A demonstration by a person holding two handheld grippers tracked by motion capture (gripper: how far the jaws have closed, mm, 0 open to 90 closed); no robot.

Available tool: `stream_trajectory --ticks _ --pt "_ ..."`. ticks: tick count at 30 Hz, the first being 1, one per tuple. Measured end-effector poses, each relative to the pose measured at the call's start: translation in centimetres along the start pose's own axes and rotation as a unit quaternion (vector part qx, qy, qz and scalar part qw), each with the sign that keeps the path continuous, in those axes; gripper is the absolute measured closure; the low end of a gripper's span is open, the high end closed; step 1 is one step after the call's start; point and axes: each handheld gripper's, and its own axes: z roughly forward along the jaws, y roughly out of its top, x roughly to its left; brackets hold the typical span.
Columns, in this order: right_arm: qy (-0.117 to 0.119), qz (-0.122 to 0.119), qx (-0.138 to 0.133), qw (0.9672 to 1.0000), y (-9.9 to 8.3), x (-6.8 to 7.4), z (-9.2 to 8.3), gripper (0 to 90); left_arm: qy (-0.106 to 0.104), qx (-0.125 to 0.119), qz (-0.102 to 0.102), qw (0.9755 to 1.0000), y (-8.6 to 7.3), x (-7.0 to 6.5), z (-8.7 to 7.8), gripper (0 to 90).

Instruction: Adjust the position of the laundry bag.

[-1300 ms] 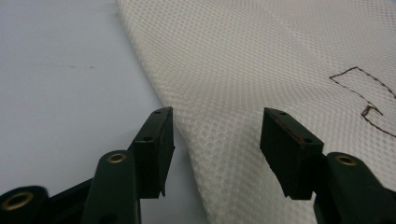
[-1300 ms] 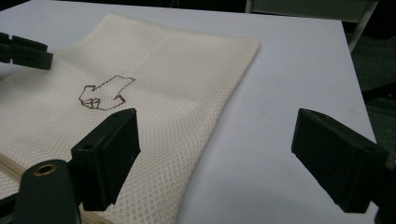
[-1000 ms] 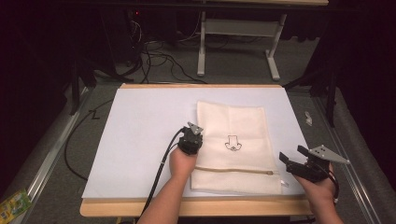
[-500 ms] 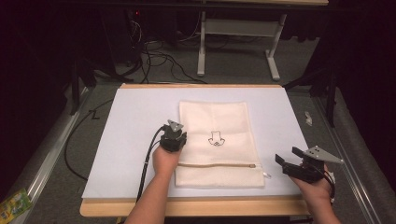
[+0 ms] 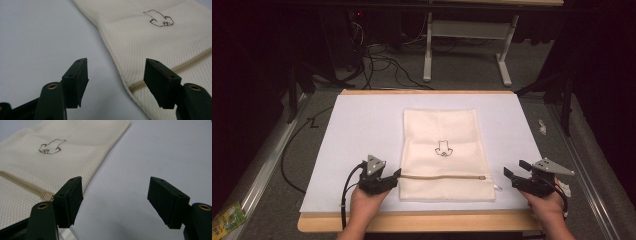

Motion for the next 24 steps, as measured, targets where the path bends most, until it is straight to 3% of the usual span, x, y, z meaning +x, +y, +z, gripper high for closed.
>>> stream_trajectory --ticks 1,3,6,7,10,15,18,24 --pt "0.000 0.000 0.000 1.0000 0.0 0.0 0.0 29.0 -0.006 0.003 -0.002 1.0000 -0.1 0.3 -0.3 37.2" --pt "-0.003 -0.006 0.002 1.0000 0.2 0.3 0.1 30.7 0.000 -0.032 -0.005 0.9995 0.5 0.8 -1.2 36.4" --pt "-0.001 -0.008 0.006 0.9999 0.2 0.5 0.0 30.9 0.001 -0.045 -0.014 0.9989 0.6 1.0 -1.3 37.1" --pt "0.002 -0.010 0.011 0.9999 0.2 0.7 0.1 30.9 -0.001 -0.045 -0.017 0.9988 0.6 1.1 -1.2 37.1" --pt "0.008 -0.017 0.024 0.9995 0.2 1.1 0.3 30.0 0.004 -0.037 0.001 0.9993 0.4 0.7 -0.8 36.7" --pt "0.006 -0.018 0.032 0.9993 0.2 1.8 0.6 29.3 0.000 -0.040 0.000 0.9992 0.4 0.7 -0.8 36.6" --pt "0.025 -0.034 0.048 0.9980 0.1 2.7 1.0 32.0 0.000 -0.037 0.001 0.9993 0.3 0.6 -0.8 36.6" --pt "0.031 -0.022 0.057 0.9976 0.3 3.5 1.9 41.1 -0.002 -0.036 0.007 0.9993 0.4 0.4 -0.7 36.7"
